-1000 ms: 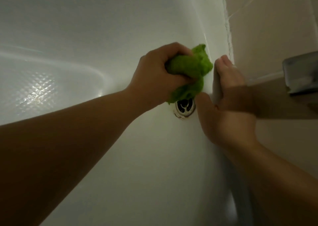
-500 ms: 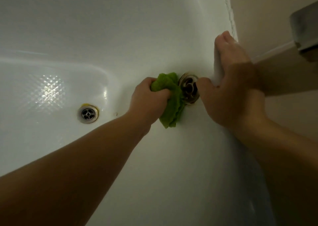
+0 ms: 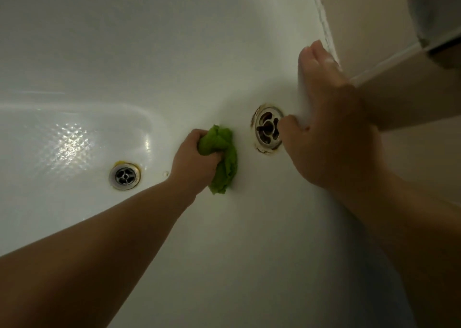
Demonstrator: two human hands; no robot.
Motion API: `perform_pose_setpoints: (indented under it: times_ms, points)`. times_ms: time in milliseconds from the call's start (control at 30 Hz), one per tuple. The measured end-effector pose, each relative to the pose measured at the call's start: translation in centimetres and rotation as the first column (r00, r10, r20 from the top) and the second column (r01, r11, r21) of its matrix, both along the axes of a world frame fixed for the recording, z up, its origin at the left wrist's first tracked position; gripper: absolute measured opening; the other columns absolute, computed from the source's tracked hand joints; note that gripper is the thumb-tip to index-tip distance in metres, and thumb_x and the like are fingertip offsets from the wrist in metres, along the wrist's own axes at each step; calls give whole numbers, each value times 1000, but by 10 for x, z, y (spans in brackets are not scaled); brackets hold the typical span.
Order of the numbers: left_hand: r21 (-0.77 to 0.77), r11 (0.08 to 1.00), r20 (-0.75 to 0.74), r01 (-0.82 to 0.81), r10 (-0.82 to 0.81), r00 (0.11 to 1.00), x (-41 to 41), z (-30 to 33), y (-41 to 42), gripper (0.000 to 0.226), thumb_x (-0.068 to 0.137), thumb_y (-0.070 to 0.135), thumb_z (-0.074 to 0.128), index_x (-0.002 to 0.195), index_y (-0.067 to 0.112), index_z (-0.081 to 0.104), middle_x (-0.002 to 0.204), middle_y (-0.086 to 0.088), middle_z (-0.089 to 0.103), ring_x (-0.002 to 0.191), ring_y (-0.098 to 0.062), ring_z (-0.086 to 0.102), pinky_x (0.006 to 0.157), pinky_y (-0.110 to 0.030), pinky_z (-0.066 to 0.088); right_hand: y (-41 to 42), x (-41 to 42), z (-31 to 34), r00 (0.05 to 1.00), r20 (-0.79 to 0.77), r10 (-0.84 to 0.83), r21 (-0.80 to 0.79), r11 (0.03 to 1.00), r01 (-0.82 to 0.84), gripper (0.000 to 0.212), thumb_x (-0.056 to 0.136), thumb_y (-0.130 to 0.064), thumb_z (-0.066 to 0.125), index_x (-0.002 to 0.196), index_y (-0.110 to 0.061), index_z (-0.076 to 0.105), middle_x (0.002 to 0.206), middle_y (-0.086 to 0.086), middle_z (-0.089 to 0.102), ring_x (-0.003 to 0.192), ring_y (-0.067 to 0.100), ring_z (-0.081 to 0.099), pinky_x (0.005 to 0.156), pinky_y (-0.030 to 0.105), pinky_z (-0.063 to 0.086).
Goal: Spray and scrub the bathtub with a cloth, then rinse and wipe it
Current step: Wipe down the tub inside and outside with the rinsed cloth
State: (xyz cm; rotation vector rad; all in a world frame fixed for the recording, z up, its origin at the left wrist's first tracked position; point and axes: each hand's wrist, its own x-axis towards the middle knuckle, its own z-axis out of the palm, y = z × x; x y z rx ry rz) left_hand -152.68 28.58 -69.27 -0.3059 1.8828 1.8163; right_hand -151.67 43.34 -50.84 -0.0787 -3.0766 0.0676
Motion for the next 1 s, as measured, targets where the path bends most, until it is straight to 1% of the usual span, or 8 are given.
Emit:
perform_pose_setpoints:
  times_ms: [100, 233, 333, 467, 700, 767, 867, 1000]
  points:
    - [-143, 989, -71, 32, -43, 997, -8, -21, -3, 26, 92, 19, 66, 113, 34, 59, 101, 7, 67, 92, -15, 65, 77, -33, 54, 0, 1, 0, 1000, -21, -11, -4, 1000, 11, 76, 94, -26, 60, 159, -5, 29, 166, 14, 30, 154, 29, 29, 125, 38, 26]
    - [-315, 929, 105, 192, -167, 980, 17, -47, -7, 30, 99, 27, 58, 128, 23, 53, 104, -2, 64, 97, -27, 64, 79, -38, 49, 0, 1, -1, 1000, -20, -6, 3, 1000, 6, 78, 96, -35, 64, 160, -7, 29, 166, 13, 30, 154, 30, 28, 125, 38, 26]
    - [-210, 957, 158, 202, -170, 973, 33, -44, -9, 27, 95, 23, 65, 121, 24, 58, 101, 0, 66, 91, -19, 64, 73, -33, 52, -1, 0, -1, 1000, -14, -11, -1, 1000, 11, 80, 96, -33, 66, 161, -7, 28, 168, 12, 27, 156, 28, 24, 126, 35, 23]
    - [-138, 987, -33, 83, -88, 996, 7, -44, -10, 25, 88, 19, 71, 107, 34, 63, 95, 7, 69, 88, -13, 66, 75, -31, 54, 0, 1, -1, 1000, -10, -14, 6, 1000, 14, 81, 96, -33, 67, 162, -9, 26, 170, 10, 23, 158, 26, 20, 128, 37, 21]
    - [-508, 831, 51, 225, -232, 971, 20, -79, -36, 26, 95, 35, 61, 120, 27, 64, 100, -1, 66, 90, -28, 63, 77, -35, 44, -3, -1, 2, 1000, -13, -27, -25, 999, 26, 78, 93, -24, 61, 162, -8, 27, 170, 11, 24, 158, 24, 19, 128, 32, 19]
    - [-428, 870, 173, 244, -186, 967, 46, -68, -34, 27, 92, 33, 66, 118, 29, 65, 100, -1, 68, 93, -26, 65, 81, -36, 50, -3, 0, 2, 999, -19, -30, -38, 999, 29, 76, 93, -21, 58, 161, -9, 29, 170, 10, 25, 157, 23, 20, 128, 32, 19]
    - [-113, 980, 316, 163, -120, 941, 64, -27, -19, 21, 88, 27, 75, 106, 33, 66, 102, -1, 71, 94, -23, 69, 86, -45, 61, -4, 1, 2, 998, -49, -45, -95, 995, 40, 65, 97, -15, 52, 159, -9, 35, 168, 10, 29, 156, 22, 24, 122, 21, 15]
    - [179, 984, 182, 11, -44, 982, 36, 34, -4, 30, 85, 24, 81, 111, 33, 69, 102, 3, 75, 95, -18, 73, 80, -39, 63, -3, 2, 3, 996, -73, -47, -129, 991, 38, 58, 99, -13, 44, 156, -7, 42, 166, 11, 34, 154, 23, 29, 118, 17, 16]
